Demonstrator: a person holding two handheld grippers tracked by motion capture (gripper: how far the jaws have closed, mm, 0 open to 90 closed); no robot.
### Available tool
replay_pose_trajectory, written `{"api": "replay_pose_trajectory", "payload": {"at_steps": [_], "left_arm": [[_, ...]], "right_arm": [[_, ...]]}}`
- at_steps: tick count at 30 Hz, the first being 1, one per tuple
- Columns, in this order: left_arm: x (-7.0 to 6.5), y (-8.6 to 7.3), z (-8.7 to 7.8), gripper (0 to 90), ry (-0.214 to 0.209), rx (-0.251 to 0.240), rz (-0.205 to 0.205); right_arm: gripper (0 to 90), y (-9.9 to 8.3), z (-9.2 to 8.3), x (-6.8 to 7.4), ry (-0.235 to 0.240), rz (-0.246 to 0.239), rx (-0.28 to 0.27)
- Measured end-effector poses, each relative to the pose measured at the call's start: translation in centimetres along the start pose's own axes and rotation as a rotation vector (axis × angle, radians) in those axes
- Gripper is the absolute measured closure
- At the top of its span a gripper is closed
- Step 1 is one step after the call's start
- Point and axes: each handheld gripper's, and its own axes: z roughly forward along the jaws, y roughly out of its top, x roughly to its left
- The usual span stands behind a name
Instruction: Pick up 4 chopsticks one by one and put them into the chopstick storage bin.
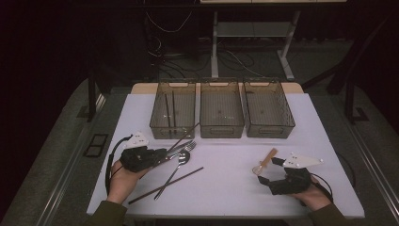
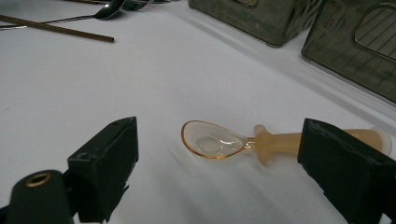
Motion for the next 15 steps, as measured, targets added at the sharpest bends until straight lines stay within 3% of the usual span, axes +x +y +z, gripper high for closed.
{"api": "replay_pose_trajectory", "payload": {"at_steps": [15], "left_arm": [[2.2, 3.3, 1.5, 84.5, 0.025, -0.048, -0.014]], "right_arm": [[12.6, 0.0, -0.2, 0.0, -0.007, 0.005, -0.006]]}}
